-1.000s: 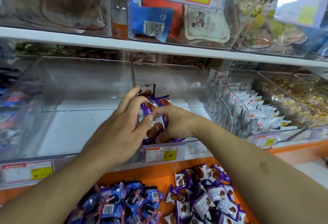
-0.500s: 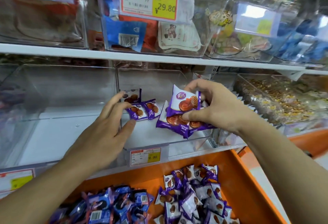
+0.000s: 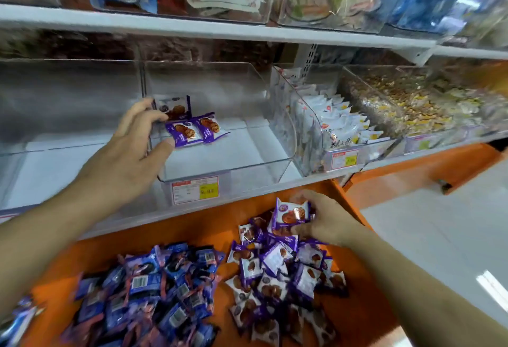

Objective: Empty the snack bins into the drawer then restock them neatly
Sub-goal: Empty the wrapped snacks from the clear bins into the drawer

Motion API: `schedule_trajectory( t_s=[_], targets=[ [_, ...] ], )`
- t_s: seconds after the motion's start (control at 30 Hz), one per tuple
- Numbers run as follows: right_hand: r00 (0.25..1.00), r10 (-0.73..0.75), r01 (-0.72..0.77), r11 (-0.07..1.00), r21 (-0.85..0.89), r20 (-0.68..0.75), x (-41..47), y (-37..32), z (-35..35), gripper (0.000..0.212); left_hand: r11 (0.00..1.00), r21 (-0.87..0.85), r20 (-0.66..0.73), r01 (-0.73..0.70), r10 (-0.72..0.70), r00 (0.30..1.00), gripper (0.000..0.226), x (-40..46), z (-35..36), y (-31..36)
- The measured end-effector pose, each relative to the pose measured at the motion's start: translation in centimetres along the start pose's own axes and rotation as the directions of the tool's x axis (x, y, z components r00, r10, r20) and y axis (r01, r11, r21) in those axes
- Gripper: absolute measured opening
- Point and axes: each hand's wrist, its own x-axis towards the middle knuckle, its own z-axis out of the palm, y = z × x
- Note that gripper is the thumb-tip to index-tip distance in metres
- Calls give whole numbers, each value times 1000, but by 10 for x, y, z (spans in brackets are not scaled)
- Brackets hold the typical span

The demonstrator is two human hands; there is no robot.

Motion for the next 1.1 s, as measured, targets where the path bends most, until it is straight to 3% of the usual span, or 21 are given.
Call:
schedule_trajectory(
  t_s=[0.07, 0.13, 0.23, 0.33, 0.43, 0.5, 0.6, 0.73, 0.83, 0.97, 1.1],
  targets=[
    [1000, 6, -5, 992, -126, 4, 5, 11, -1, 79, 1000, 3, -6, -5, 5, 1000, 46, 0, 0, 0],
    [999, -11, 3, 985, -171, -43, 4, 13, -1, 81, 1000, 6, -4, -7, 7, 1000, 47, -1, 0, 0],
    [978, -86, 64, 990, -124, -189, -6, 4, -3, 65, 1000, 12, 14, 10, -10, 1000, 48, -2, 2, 2],
    [941, -252, 256, 967, -12, -227, -24, -35, -13, 47, 1000, 21, 17, -3, 2, 1000, 49, -4, 1, 2],
    [877, -398, 450, 876, 173, -268, -41, -101, -29, 33, 1000, 22, 17, 0, 0, 1000, 51, -5, -1, 2],
    [833, -462, 527, 830, 184, -303, -33, -139, -35, 29, 1000, 16, 15, -4, 4, 1000, 54, -5, -2, 2],
    [807, -511, 546, 837, 45, -297, 17, -183, -34, 47, 1000, -15, 21, 1, -1, 1000, 56, -5, -4, 4],
    [857, -487, 478, 874, -89, -170, 112, -214, -20, 96, 1000, -18, 35, -1, 2, 999, 57, -6, -6, 7],
    [903, -422, 406, 899, -167, -80, 170, -227, -4, 116, 1000, -8, 54, 4, -4, 999, 57, -6, -9, 8],
    [916, -400, 380, 890, -253, -32, 203, -235, 15, 122, 1000, -15, 63, 6, -5, 998, 54, -5, -13, 9],
    [913, -408, 396, 890, -225, -8, 216, -230, 28, 108, 1000, -10, 68, 13, -12, 998, 53, -4, -12, 7]
  ],
)
